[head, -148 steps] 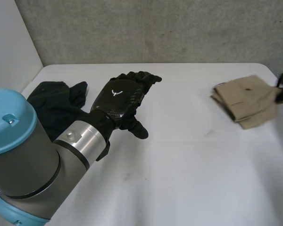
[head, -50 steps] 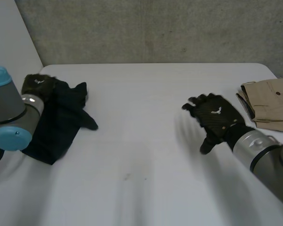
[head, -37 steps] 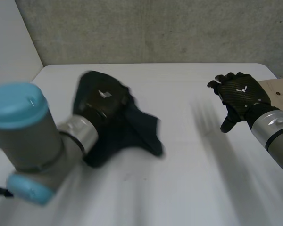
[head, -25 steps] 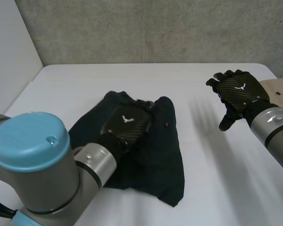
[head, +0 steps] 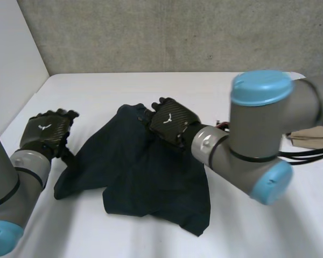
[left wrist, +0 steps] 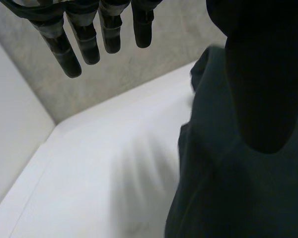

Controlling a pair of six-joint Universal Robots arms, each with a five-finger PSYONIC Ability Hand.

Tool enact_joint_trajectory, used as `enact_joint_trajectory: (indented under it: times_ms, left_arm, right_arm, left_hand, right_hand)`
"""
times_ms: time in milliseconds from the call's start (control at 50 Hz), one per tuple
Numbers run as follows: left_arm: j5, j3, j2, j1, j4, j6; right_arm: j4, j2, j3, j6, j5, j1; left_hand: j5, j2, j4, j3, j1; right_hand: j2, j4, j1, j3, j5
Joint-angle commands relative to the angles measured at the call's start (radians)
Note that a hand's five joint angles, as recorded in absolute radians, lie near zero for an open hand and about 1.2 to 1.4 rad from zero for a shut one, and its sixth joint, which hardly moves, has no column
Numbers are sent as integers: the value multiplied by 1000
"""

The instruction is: Fold the laundry.

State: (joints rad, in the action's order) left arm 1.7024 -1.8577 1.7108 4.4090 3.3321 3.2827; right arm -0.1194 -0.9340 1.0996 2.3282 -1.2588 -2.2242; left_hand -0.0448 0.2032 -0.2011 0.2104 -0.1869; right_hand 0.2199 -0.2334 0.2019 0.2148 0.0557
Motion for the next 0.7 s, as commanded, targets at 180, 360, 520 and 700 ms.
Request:
enact_joint_trajectory:
  times_ms: [180, 360, 520, 700]
  left_arm:
    - [-76, 66, 202, 44, -54, -6]
    - [-72, 187, 285, 43, -60, 2]
    - [-75, 298, 291, 18, -60, -5]
    - [-75, 370, 260, -80, -60, 3]
  right_arm:
    - [-6, 221, -176, -196, -174, -6]
    - [-51, 172, -133, -193, -178, 5]
    - [-297, -44, 35, -190, -175, 46]
    - [-698, -190, 261, -182, -49, 101]
  left_hand:
    - [-132, 148, -150, 141, -164]
    - [-1085, 1102, -1104, 1094, -1118]
    - [-1177, 1193, -1195, 1186, -1209]
    - [-1139, 1155, -1157, 1148, -1172]
  right_hand:
    - [67, -53, 85, 72, 56]
    - [1176, -1163, 1194, 1181, 1166]
    - [1176, -1163, 1194, 1181, 1166]
    - [1176, -1163, 1194, 1181, 1166]
